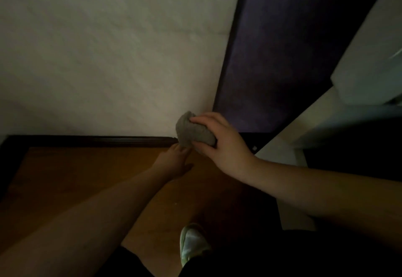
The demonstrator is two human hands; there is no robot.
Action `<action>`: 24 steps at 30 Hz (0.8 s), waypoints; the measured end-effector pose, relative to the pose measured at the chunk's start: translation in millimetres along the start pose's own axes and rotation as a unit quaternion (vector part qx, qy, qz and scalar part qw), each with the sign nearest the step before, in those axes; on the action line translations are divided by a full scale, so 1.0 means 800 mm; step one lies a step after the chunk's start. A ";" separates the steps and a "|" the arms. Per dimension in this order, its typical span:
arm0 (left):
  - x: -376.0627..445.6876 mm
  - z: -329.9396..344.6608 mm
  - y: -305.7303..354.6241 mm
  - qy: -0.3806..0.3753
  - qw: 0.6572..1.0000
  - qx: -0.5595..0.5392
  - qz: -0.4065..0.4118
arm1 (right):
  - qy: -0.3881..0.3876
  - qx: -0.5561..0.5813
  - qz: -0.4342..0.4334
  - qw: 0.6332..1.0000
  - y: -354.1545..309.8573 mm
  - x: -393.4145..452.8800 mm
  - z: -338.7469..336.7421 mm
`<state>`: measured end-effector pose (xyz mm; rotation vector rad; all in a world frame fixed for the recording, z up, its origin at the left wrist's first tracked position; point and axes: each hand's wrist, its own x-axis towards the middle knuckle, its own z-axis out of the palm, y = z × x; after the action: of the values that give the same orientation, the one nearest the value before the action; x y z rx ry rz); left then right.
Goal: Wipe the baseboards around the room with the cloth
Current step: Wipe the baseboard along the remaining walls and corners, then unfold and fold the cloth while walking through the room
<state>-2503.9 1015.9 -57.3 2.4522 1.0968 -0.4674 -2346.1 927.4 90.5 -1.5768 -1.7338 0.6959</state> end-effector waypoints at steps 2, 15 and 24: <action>-0.016 -0.021 -0.012 0.019 1.000 -0.008 -0.004 | -0.009 -0.006 -0.007 1.000 -0.007 0.010 -0.004; -0.149 -0.111 -0.077 0.148 0.967 -0.196 -0.069 | -0.054 -0.048 0.038 0.997 -0.076 0.011 -0.036; -0.148 -0.152 -0.007 0.173 0.956 -0.229 0.058 | -0.038 -0.060 0.085 0.994 -0.081 -0.048 -0.106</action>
<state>-2567.1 1005.5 100.4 2.2021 1.0382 0.2445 -2319.0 876.5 188.4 -1.8191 -1.7385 0.7543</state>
